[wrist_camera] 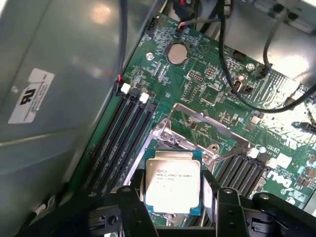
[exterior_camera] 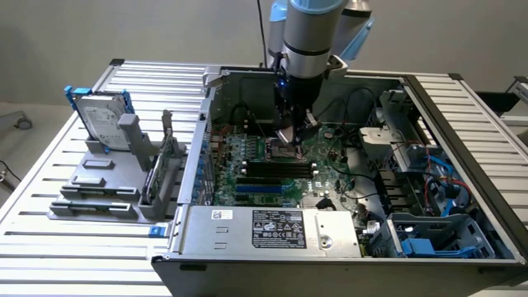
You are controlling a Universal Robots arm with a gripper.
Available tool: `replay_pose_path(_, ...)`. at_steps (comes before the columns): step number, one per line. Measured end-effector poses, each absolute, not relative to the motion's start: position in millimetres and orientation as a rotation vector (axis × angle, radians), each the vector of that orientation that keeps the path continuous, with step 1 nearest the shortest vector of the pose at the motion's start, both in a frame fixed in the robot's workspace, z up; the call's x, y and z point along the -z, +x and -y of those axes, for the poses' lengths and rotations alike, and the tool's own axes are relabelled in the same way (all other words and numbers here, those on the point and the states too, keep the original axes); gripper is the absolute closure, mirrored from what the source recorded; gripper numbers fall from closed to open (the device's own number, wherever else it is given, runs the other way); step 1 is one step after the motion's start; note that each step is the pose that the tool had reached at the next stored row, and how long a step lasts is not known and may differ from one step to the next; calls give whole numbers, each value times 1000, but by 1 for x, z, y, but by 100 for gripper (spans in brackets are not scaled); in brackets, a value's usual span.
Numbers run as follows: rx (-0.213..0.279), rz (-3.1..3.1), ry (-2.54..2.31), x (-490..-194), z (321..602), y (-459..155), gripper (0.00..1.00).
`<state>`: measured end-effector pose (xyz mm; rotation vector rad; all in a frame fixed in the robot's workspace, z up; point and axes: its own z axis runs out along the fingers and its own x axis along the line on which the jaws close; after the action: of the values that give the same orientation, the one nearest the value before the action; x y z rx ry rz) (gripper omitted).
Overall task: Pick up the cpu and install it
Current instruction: 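Place the cpu into insertion slot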
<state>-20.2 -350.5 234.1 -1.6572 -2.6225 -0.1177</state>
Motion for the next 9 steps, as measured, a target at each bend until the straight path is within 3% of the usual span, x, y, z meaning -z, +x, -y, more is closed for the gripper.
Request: replay_pose_path(9,117,2491,-1851,-228,351,-20,45)
